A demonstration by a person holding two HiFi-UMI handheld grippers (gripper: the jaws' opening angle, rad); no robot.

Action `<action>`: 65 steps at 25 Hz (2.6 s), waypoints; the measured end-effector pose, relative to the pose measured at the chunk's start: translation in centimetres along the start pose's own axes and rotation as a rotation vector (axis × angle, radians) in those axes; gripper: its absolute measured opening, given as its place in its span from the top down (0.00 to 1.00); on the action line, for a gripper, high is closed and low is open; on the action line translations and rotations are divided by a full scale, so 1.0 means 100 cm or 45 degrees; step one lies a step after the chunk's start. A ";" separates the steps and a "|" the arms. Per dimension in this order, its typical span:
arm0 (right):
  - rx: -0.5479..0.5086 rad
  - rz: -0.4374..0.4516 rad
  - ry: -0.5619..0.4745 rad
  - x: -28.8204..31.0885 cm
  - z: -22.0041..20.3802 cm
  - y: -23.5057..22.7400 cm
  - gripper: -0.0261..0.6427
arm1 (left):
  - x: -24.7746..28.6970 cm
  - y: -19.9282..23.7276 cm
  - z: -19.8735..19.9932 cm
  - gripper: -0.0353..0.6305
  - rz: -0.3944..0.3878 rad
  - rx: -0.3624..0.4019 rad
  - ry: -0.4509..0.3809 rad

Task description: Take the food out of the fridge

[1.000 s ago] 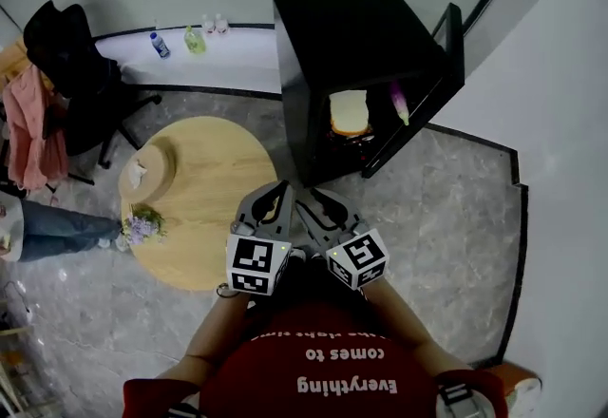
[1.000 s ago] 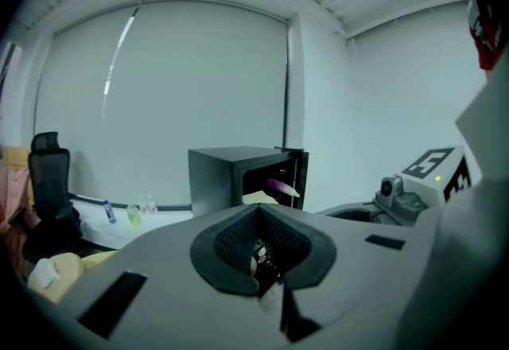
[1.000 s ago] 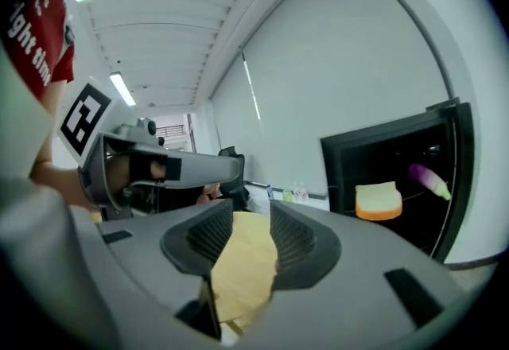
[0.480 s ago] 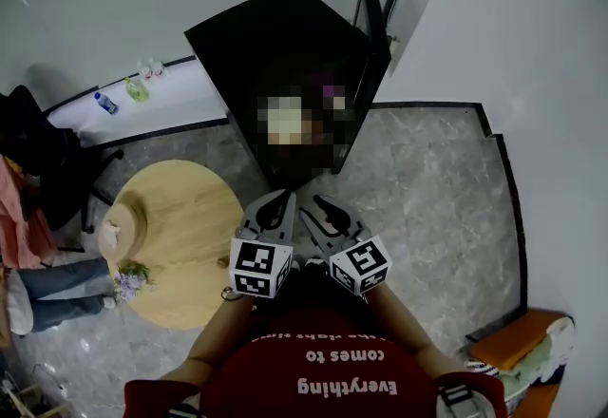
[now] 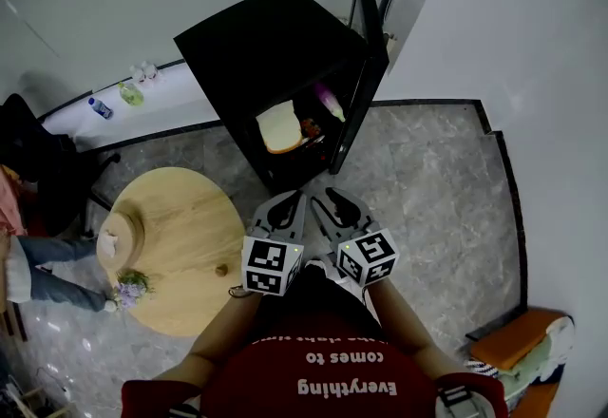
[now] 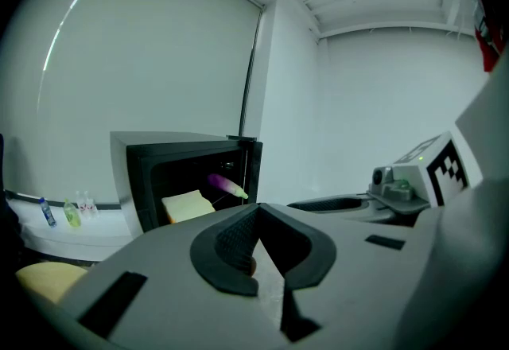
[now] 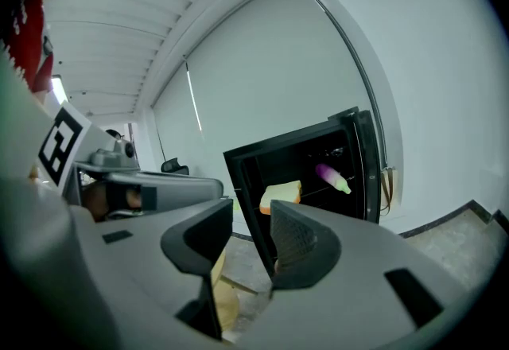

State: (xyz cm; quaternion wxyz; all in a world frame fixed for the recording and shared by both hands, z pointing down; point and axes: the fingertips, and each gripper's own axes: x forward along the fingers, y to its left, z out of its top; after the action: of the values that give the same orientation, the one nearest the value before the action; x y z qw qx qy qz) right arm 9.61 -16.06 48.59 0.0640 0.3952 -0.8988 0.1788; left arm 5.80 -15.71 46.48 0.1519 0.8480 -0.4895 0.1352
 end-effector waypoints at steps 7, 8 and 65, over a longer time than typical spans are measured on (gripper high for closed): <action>-0.098 -0.109 0.085 0.041 0.016 -0.063 0.74 | 0.020 0.009 0.017 0.94 0.016 -0.001 -0.033; -0.111 -0.118 0.092 0.046 0.018 -0.069 0.74 | 0.023 0.010 0.019 0.94 0.018 -0.001 -0.038; -0.021 -0.221 0.384 0.093 -0.021 -0.151 0.72 | 0.053 0.027 -0.011 0.94 0.030 -0.102 0.079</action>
State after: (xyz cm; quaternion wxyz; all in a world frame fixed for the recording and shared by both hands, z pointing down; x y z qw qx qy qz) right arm 14.26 -31.10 56.98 0.2163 0.4396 -0.8429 0.2225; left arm 5.88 -20.76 49.79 0.1994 0.8307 -0.4995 0.1436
